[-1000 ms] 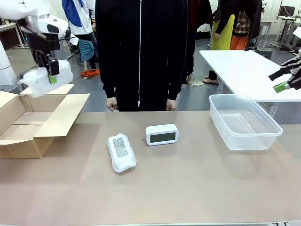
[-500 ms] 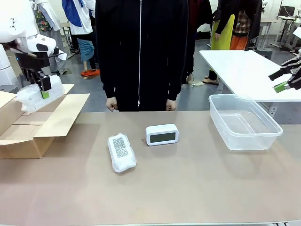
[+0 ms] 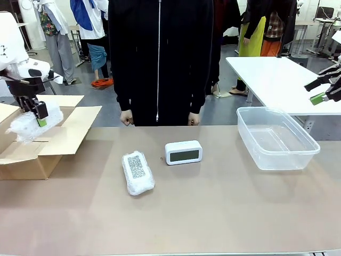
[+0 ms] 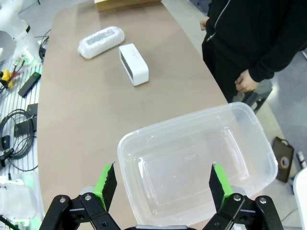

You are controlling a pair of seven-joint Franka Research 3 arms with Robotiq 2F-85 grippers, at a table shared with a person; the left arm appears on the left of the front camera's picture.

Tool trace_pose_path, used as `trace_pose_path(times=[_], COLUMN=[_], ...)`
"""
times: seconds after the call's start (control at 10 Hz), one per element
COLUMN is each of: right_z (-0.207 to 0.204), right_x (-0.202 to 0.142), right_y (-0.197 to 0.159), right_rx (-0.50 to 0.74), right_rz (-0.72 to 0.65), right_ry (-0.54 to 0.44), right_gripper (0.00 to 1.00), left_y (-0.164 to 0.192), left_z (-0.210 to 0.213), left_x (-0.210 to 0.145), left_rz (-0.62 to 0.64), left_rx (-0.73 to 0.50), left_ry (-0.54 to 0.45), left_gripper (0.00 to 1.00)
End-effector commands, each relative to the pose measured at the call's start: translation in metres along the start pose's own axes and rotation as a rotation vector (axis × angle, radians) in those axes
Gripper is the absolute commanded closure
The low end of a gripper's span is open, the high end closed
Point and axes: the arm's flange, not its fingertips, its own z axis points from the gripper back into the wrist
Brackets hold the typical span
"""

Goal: Separate and place wrapped and unwrapped clocks.
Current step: If the picked Digital clock is wrapped, place it in the Package Box ; if not, place it in the Organizing box.

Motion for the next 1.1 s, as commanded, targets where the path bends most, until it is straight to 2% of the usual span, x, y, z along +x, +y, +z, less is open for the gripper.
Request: trace_pose_path(times=[0.0,0.3,0.7,1.0], right_z=[-0.002,-0.002,-0.002,-0.002], right_x=[0.001,0.001,0.001,0.001], right_y=[0.000,0.000,0.000,0.000], right_rx=[0.004,0.004,0.004,0.004], right_rz=[0.005,0.005,0.005,0.005], right_ry=[-0.009,-0.009,-0.009,-0.009], right_gripper=[0.00,0.00,0.00,0.00], left_y=[0.012,0.030,0.050,0.056], left_z=[-0.006,-0.019,-0.048,-0.052], left_x=[-0.007,-0.012,-0.002,0.007], left_rz=[0.165,0.309,0.309,0.296], left_rx=[0.025,0.030,0.003,0.002], left_ry=[-0.007,-0.005,-0.032,-0.016], left_gripper=[0.47,0.47,0.47,0.47])
